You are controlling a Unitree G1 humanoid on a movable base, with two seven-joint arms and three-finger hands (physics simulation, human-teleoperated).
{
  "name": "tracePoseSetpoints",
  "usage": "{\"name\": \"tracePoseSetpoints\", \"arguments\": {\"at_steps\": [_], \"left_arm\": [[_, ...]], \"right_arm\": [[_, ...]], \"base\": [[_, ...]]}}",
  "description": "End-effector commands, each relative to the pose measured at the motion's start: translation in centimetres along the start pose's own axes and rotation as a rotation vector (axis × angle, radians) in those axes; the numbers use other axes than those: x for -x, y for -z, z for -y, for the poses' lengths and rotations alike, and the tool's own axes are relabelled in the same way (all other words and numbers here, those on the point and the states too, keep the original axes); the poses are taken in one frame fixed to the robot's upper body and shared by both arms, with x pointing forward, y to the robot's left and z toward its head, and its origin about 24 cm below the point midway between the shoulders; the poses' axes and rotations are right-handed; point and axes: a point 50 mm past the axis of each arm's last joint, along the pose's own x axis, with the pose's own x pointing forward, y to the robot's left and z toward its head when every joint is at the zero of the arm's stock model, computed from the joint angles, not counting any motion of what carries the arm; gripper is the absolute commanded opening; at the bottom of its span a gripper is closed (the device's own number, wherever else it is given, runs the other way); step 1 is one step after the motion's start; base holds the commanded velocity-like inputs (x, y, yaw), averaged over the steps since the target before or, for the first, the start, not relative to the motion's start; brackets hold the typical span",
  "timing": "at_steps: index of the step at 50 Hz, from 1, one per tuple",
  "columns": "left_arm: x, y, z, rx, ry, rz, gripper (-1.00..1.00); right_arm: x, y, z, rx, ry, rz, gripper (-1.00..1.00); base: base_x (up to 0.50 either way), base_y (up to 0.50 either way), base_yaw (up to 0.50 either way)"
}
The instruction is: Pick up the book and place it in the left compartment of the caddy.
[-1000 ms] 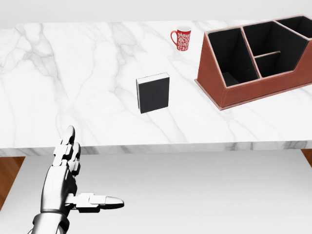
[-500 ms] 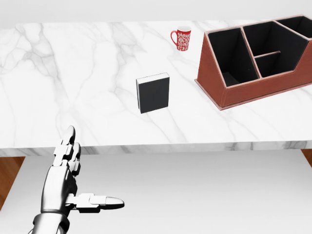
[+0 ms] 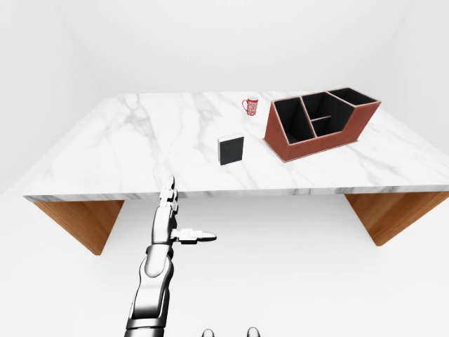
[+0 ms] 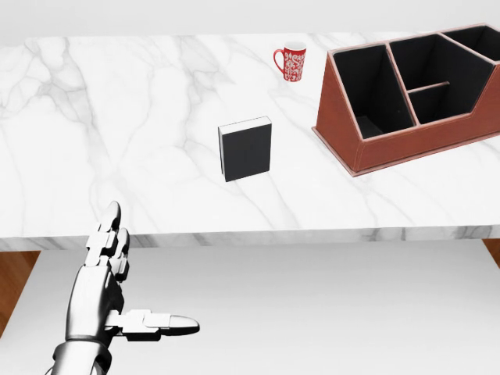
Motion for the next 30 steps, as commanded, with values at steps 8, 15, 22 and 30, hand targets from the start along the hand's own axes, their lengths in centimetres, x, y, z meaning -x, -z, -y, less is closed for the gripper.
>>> {"name": "tracePoseSetpoints", "arguments": {"at_steps": [8,15,22,30], "left_arm": [[-0.03,0.07,0.07,-0.003,0.004,-0.001,1.00],[-0.02,0.05,0.12,-0.005,0.005,-0.001,1.00],[-0.08,0.20,0.09,-0.005,0.006,-0.001,1.00],[0.00,0.07,0.12,-0.003,0.004,-0.002,1.00]], "right_arm": [[0.14,-0.53,-0.06,-0.028,-0.015,0.016,1.00],[-0.02,-0.30,0.08,-0.025,-0.003,0.008,1.00],[0.05,-0.51,0.10,-0.030,-0.007,0.014,1.00],[0.01,-0.41,0.17,-0.031,0.002,0.010,1.00]], "base": [[0.00,0.00,0.00],[0.00,0.00,0.00],[0.00,0.00,0.00],[0.00,0.00,0.21]]}}
